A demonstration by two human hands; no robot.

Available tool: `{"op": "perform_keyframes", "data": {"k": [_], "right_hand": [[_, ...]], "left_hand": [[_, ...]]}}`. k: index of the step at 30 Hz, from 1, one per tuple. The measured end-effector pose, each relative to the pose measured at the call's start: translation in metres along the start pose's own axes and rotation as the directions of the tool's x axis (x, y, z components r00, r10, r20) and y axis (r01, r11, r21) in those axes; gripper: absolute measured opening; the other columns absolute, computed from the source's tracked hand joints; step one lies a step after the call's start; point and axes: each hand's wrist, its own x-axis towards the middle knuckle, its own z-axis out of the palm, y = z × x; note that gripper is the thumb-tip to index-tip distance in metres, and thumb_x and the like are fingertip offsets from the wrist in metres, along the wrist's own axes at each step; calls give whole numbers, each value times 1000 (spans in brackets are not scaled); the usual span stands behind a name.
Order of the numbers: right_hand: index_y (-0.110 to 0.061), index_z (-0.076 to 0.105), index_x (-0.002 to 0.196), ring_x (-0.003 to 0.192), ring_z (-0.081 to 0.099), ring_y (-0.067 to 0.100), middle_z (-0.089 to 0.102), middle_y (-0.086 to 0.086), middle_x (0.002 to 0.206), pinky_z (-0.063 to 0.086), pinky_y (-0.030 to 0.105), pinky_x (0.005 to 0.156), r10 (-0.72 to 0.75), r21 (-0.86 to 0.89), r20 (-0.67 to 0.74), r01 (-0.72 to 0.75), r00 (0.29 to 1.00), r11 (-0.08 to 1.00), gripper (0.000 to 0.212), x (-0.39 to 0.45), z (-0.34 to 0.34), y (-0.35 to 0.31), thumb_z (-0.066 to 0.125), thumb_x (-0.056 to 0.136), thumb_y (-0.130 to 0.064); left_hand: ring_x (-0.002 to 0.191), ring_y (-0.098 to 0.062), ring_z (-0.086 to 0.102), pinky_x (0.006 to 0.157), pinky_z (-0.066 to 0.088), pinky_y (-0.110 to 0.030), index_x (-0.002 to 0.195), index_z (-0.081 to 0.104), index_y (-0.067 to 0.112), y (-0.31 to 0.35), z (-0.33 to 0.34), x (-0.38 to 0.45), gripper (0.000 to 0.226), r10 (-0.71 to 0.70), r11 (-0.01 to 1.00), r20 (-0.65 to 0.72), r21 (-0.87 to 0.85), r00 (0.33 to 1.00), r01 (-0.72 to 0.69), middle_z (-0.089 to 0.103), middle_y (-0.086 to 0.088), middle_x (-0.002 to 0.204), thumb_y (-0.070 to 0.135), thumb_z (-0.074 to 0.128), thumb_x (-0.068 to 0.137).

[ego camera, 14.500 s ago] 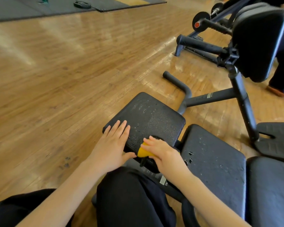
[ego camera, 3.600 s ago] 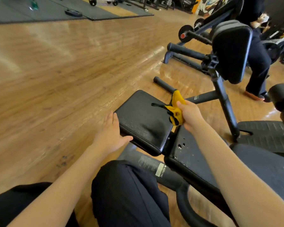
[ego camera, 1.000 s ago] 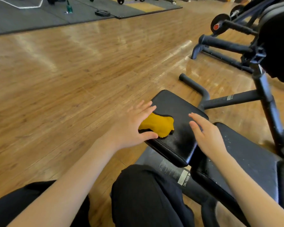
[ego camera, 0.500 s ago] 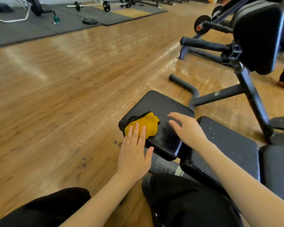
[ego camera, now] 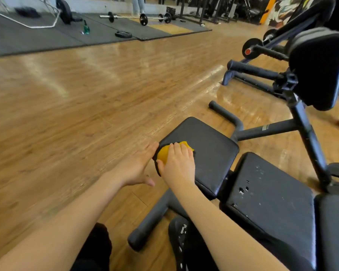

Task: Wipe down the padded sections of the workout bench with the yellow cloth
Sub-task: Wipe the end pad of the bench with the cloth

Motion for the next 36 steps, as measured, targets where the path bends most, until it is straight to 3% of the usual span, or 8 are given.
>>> {"op": "perform_keyframes", "data": {"k": [7,15,27,29,30,32,34,36], "right_hand": [[-15,19,145,144,10,18,19,2,154,8,32,117,-59,33,62,57,996,998,67,-38,-10,44,49,91,-41],[-4,17,144,142,15,24,21,12,153,7,33,116,-171,-24,25,171,985,985,61,-1,2,0,41,96,-31],[-15,18,145,143,13,19,17,2,155,11,33,116,-167,-47,206,180,964,983,71,-58,-26,81,55,89,-37],[-11,33,140,139,27,21,31,6,150,19,34,115,-239,29,180,237,954,971,61,-60,-28,82,59,87,-28],[-8,47,132,131,42,24,46,10,140,34,38,110,-304,63,123,299,945,952,54,-60,-28,80,65,82,-19],[-6,65,108,105,64,28,66,13,113,53,43,86,-381,84,-24,381,924,921,45,-51,-24,74,77,64,-6],[-7,64,112,112,60,28,63,14,120,41,31,101,-439,68,-63,443,896,894,44,-34,-26,62,74,69,-10],[-11,42,136,137,31,25,38,10,146,15,32,115,-426,96,50,421,903,902,58,-19,-24,51,63,83,-25]], "left_hand": [[144,-13,-9,114,-1,-24,147,-11,13,-1,-3,-2,122,70,978,25,197,997,-74,-12,-3,156,52,73,69],[144,-10,-4,113,3,-20,148,-10,15,1,4,1,122,8,996,12,90,1000,-9,-10,1,157,40,79,68],[145,-14,-3,118,10,-30,147,-12,13,12,6,-3,115,-9,988,-38,154,999,15,-10,-2,157,48,70,75],[145,-15,-5,118,9,-33,147,-12,10,18,7,-3,114,-27,986,-53,162,998,35,-12,-5,157,49,69,76],[145,-16,-5,118,9,-33,147,-13,10,21,9,-3,114,-44,989,-40,136,998,49,-13,-5,156,47,69,77],[145,-16,-4,118,11,-32,147,-14,10,24,7,-2,113,-68,995,-27,78,997,70,-15,-5,156,45,69,78],[145,-15,-3,117,10,-28,146,-15,9,24,4,-2,111,-61,996,-7,58,998,62,-15,-5,156,43,68,80],[145,-15,-2,116,10,-27,146,-15,10,24,1,-2,111,-64,997,10,42,998,64,-14,-5,156,42,68,80]]}}
